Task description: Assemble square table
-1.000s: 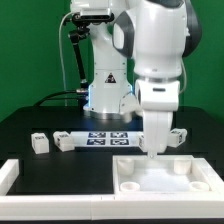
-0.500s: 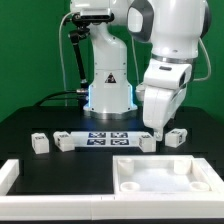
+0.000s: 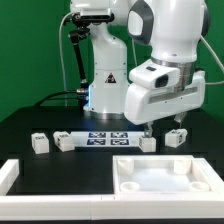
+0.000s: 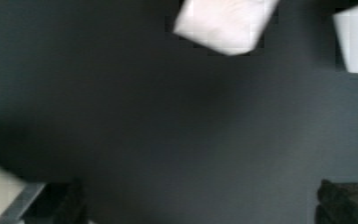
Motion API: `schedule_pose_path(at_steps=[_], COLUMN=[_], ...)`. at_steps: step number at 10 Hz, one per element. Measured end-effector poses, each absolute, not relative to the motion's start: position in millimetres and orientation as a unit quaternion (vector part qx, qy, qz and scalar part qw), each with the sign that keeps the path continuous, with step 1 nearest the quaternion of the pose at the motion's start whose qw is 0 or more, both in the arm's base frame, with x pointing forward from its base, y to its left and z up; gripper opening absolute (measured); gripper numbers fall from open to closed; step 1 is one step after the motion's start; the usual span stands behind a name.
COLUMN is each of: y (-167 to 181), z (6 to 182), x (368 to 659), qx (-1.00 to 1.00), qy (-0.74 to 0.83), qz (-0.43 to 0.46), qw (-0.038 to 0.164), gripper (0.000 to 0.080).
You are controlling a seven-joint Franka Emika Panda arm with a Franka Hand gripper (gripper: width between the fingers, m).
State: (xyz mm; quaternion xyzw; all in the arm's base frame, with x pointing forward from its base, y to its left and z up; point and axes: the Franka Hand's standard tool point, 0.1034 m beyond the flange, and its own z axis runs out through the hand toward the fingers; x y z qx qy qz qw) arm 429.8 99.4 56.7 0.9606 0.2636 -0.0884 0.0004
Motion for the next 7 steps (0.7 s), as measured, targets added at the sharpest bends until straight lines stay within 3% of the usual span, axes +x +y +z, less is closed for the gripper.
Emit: schedule_pose_path(at_steps=[1, 2, 5, 7], y=[105, 111, 111, 116], z=[55.1, 53.5, 51.4, 49.1], x=[414, 408, 415, 407], qx=[0.980, 0.990, 0.996, 0.988], qy=[0.176, 0.090, 0.023, -0.118], qz=[-0.098, -0.108, -0.086, -0.101], qw=[0.002, -0.009, -0.013, -0.023], gripper=[0.0648, 0.0648, 0.0648, 0.0648])
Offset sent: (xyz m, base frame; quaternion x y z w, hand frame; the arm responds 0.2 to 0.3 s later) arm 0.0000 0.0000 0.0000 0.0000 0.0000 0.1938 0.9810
